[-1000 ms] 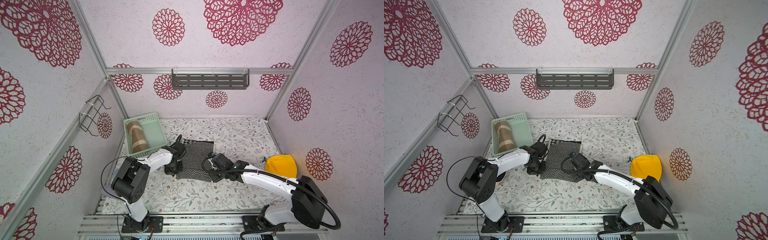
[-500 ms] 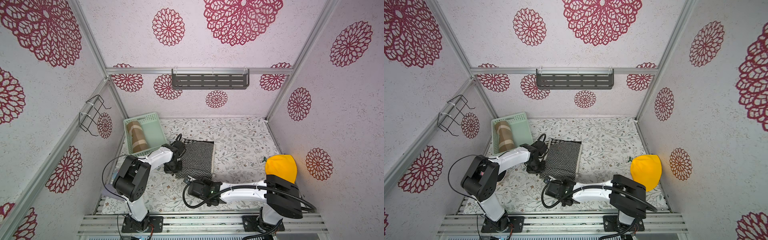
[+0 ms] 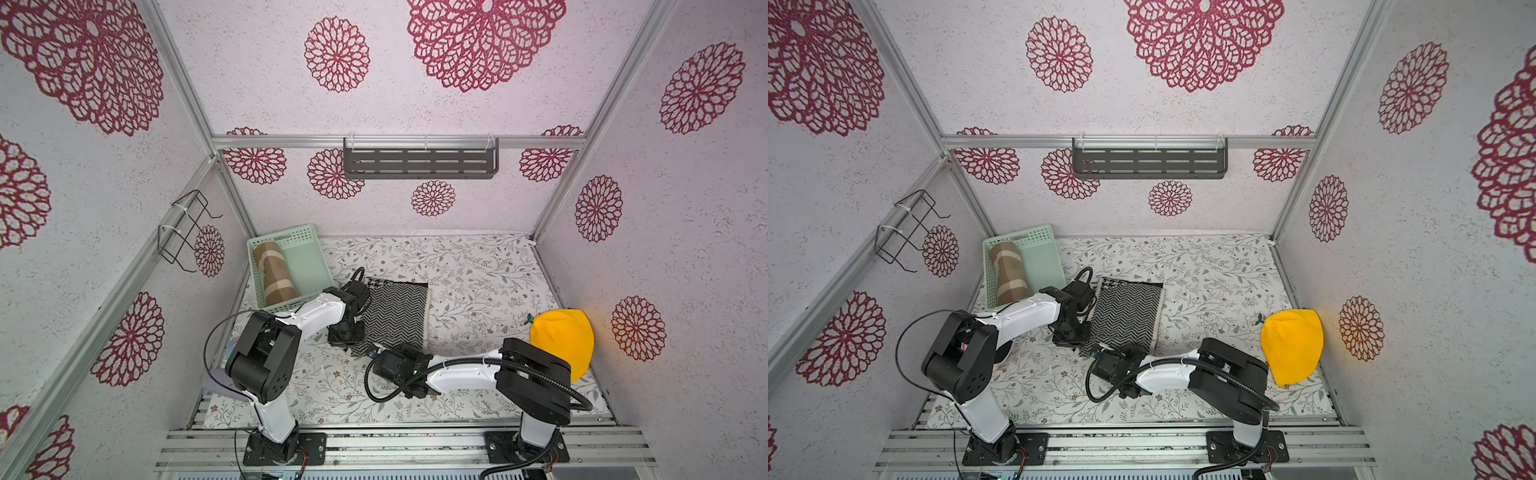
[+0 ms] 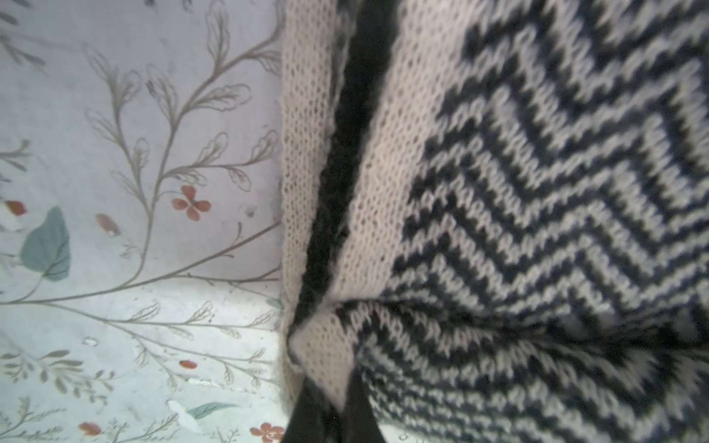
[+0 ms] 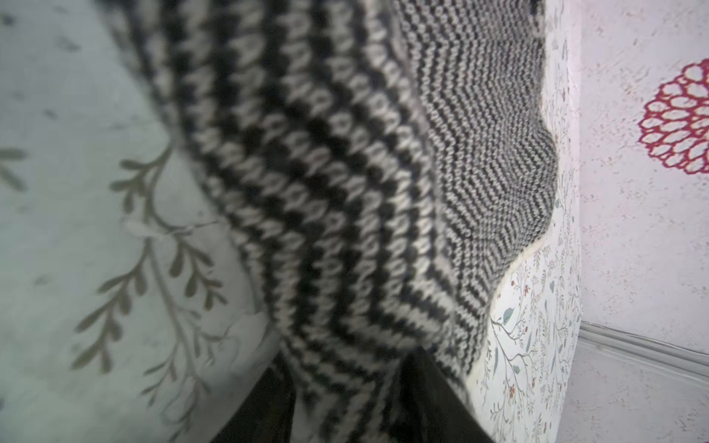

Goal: Roll up the scarf and place it into the basket
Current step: Roll the scarf at the center of the board.

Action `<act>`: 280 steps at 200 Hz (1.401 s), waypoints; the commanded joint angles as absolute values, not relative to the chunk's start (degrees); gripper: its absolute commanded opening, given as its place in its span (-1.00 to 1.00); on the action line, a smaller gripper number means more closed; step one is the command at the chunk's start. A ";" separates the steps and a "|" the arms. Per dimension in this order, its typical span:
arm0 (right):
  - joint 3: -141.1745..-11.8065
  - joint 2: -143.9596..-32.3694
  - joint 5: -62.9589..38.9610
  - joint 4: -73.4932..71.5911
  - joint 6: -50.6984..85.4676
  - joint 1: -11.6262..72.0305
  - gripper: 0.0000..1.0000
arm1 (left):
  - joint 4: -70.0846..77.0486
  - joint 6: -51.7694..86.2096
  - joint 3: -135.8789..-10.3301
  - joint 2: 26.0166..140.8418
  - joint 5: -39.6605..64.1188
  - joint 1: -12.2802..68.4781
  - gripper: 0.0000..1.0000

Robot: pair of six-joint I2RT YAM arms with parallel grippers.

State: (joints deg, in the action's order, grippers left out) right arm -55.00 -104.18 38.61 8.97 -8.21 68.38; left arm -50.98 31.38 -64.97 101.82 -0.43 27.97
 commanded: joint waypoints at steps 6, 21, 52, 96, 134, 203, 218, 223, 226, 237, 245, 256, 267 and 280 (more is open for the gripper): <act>-56.06 -106.57 30.97 12.16 -8.05 64.91 -0.38 | -53.00 29.09 -66.91 102.44 -0.30 27.43 -0.96; -57.13 -107.40 27.73 14.21 -6.93 63.55 -0.65 | -53.72 28.53 -67.94 101.58 -0.71 27.11 -0.54; -59.78 -106.69 19.13 20.24 -2.36 61.21 -1.00 | -55.87 28.51 -69.85 96.60 -2.95 25.61 0.44; -65.25 -101.55 -2.32 33.06 6.78 55.50 -1.00 | -51.58 28.27 -65.62 84.56 -6.54 25.24 0.72; -69.53 -101.63 -18.02 41.96 8.55 50.78 -1.00 | -27.92 19.89 -51.16 71.15 -1.26 31.11 0.79; -65.39 -97.59 -37.94 39.72 12.31 40.27 -1.00 | -4.21 4.29 -33.57 59.82 8.16 38.21 0.95; -62.86 -97.03 -40.89 36.41 14.13 38.33 -1.00 | -5.03 2.54 -34.07 61.77 7.87 38.23 0.95; -62.16 -97.03 -41.78 35.37 14.65 37.75 -1.00 | -5.44 2.54 -34.50 62.75 7.13 38.23 0.95; -61.72 -97.03 -42.30 34.62 15.06 37.47 -1.00 | -5.85 2.66 -34.89 63.39 6.59 38.23 0.95; -60.23 -97.34 -43.98 32.56 16.45 36.31 -1.00 | -7.25 2.48 -36.25 65.82 5.59 38.23 0.95; -59.29 -97.68 -45.40 31.33 17.33 35.50 -1.00 | -8.44 2.55 -37.32 67.71 5.07 38.24 0.95; -58.19 -98.12 -48.04 29.42 18.70 34.30 -1.00 | -9.54 2.27 -38.58 70.20 4.53 38.20 0.97; -57.82 -98.54 -49.33 28.58 19.23 33.46 -1.00 | -11.03 1.92 -39.98 72.88 2.88 38.17 0.98; -58.29 -99.11 -49.57 28.97 18.76 32.90 -1.00 | -12.43 1.15 -41.71 75.78 -0.06 38.01 1.00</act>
